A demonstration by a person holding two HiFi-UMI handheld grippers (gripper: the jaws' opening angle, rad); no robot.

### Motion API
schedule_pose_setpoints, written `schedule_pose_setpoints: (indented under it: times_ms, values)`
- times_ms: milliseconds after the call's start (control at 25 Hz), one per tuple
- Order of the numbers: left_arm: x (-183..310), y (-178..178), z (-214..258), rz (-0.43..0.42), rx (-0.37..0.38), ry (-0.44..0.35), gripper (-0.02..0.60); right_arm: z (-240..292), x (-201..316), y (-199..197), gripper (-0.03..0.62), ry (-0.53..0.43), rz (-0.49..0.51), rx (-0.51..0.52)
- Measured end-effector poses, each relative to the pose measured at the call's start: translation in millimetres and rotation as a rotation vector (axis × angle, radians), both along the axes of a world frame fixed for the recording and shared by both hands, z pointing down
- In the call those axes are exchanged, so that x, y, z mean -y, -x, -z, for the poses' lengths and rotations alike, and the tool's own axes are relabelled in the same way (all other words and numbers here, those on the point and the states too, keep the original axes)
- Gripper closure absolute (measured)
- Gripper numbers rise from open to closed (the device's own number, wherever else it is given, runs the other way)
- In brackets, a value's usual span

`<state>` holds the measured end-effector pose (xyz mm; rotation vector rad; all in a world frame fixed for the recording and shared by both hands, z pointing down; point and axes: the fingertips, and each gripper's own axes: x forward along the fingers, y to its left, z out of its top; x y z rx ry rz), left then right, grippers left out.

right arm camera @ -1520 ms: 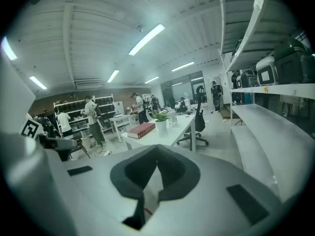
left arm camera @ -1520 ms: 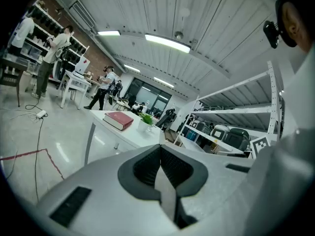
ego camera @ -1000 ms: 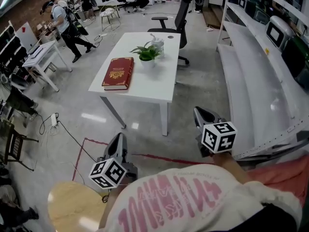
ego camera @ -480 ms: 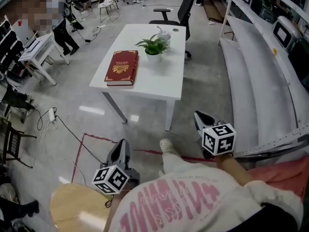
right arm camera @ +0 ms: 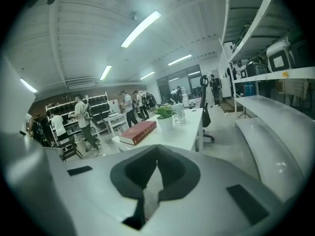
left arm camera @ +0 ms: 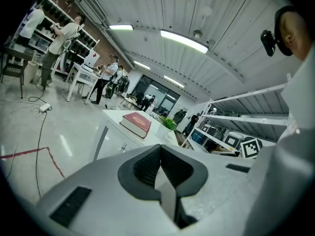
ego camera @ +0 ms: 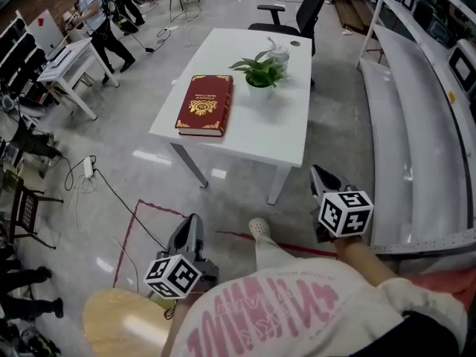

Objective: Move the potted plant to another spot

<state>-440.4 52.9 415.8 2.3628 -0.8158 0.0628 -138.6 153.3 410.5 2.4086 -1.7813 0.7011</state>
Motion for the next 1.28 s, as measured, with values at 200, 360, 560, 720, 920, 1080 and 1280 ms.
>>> schedule_pose_setpoints:
  times_ms: [200, 360, 560, 720, 920, 1080, 1280]
  values:
    - [47, -30, -4, -0.005, -0.006, 0.009, 0.578, -11, 50, -23, 0.588, 0.012, 0.007, 0.042]
    - [91, -59, -2, -0.013, -0.009, 0.030, 0.578, -6, 99, -42, 0.588, 0.006, 0.031, 0.054]
    - [144, -91, 11, -0.019, -0.021, 0.015, 0.578, 7, 151, -70, 0.588, -0.034, 0.047, 0.038]
    - [174, -118, 17, -0.042, -0.028, -0.002, 0.578, 16, 184, -91, 0.588, -0.088, 0.056, 0.044]
    - [208, -143, 18, -0.041, -0.043, -0.010, 0.578, 18, 218, -109, 0.588, -0.106, 0.071, 0.050]
    - [227, -160, 15, -0.038, -0.046, -0.008, 0.578, 11, 236, -122, 0.588, -0.107, 0.088, 0.060]
    - [241, -176, 10, -0.035, -0.049, -0.006, 0.578, 3, 253, -136, 0.588, -0.113, 0.110, 0.062]
